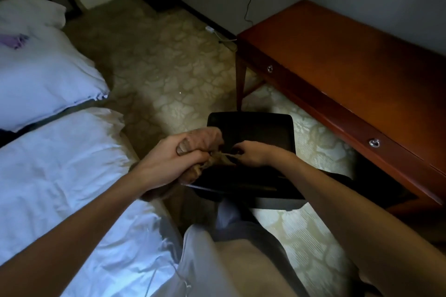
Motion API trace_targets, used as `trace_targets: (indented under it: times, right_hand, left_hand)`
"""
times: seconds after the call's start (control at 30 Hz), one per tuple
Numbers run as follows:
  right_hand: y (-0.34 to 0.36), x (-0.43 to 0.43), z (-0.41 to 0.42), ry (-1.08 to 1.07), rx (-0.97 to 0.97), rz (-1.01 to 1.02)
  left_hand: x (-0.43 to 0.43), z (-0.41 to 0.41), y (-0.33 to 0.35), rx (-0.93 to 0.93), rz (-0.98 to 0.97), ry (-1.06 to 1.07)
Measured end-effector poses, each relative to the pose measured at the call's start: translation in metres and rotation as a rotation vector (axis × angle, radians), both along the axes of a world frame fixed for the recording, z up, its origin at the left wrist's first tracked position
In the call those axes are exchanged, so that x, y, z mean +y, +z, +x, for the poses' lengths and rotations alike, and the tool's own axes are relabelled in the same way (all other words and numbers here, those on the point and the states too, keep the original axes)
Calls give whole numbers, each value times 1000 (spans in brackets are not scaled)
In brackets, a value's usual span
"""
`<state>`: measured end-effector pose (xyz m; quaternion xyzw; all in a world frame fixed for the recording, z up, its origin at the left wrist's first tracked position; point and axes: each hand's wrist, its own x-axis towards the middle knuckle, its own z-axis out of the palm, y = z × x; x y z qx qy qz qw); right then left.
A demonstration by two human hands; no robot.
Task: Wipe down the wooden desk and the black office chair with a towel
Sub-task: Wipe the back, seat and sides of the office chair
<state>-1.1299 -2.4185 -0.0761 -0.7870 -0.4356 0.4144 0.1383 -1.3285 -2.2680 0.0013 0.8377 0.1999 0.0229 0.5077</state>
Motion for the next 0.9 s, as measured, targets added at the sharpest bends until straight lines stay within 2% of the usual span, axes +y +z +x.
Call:
trace_targets:
  times: [0.17, 0.37, 0.47, 0.57, 0.67, 0.77, 0.9]
  right_hand:
    - [20, -9, 47, -70, -48, 173]
    - [3, -40, 117, -24, -123, 10]
    - [-10, -65, 138, -83, -169, -108]
    - [-25, -81, 132, -236, -331, -35]
    - [-31, -82, 118, -446, -393, 118]
    - [-32, -81, 98, -506, -373, 102]
    - [-42, -76, 70, -575, -322, 51]
  left_hand:
    - [11, 53, -10, -158, -20, 372]
    - [18, 103, -19, -249, 136, 517]
    - [14, 109, -24, -187, 213, 524]
    - [12, 106, -33, -158, 328, 486]
    - [5, 97, -38, -242, 483, 378]
    - [12, 90, -48, -338, 636, 299]
    - [45, 85, -54, -429, 569, 333]
